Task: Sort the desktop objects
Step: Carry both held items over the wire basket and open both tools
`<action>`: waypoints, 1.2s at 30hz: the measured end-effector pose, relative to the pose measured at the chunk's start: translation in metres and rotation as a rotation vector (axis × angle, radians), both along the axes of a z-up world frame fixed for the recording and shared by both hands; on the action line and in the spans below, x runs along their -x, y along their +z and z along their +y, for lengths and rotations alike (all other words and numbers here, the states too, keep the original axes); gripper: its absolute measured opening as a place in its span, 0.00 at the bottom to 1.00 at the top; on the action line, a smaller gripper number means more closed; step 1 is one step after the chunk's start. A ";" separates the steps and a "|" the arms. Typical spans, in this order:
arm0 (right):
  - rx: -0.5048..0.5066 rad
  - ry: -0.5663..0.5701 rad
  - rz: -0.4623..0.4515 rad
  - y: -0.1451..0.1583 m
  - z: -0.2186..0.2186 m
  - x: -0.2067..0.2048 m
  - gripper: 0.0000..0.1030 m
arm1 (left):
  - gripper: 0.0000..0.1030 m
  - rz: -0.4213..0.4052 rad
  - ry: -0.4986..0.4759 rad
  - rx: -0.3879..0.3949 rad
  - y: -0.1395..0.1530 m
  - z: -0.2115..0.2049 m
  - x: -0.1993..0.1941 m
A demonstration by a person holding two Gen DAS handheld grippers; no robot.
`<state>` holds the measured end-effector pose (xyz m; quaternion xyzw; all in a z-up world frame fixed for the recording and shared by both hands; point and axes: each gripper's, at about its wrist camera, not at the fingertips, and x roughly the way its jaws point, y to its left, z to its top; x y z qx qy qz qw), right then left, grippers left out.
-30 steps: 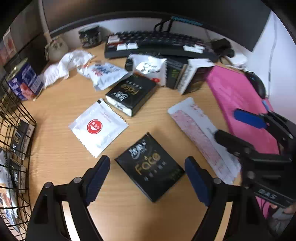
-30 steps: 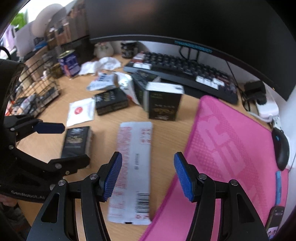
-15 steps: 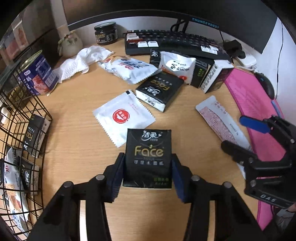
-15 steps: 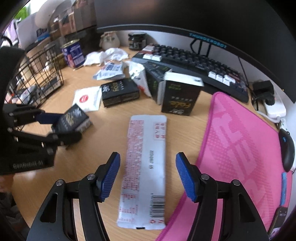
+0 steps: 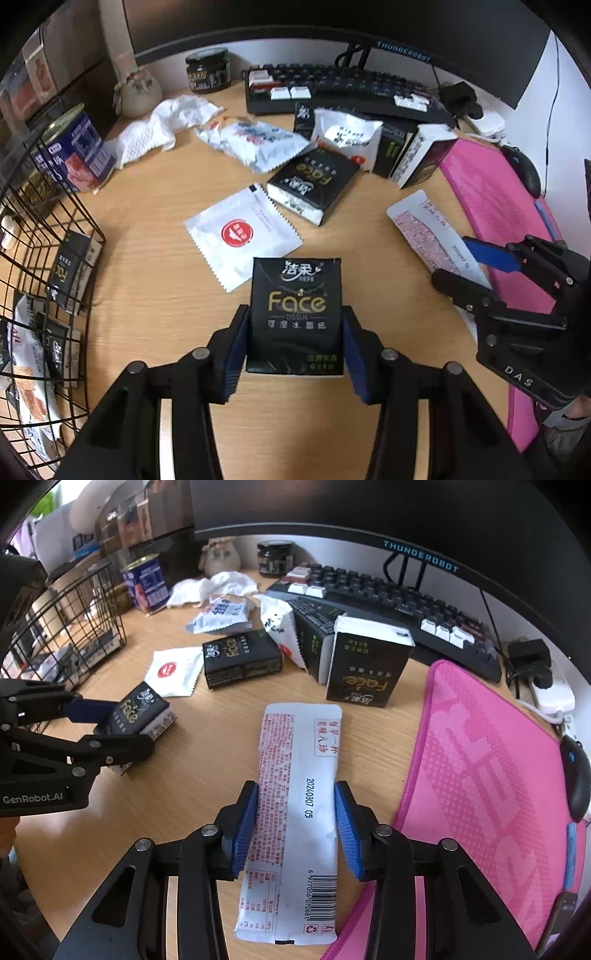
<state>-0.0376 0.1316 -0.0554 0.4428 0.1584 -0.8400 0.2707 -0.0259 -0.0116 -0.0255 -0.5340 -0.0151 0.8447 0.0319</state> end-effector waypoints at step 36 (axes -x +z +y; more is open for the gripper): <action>0.142 0.570 0.156 0.128 -0.293 -0.095 0.42 | 0.58 0.282 0.553 -0.045 0.112 -0.255 -0.117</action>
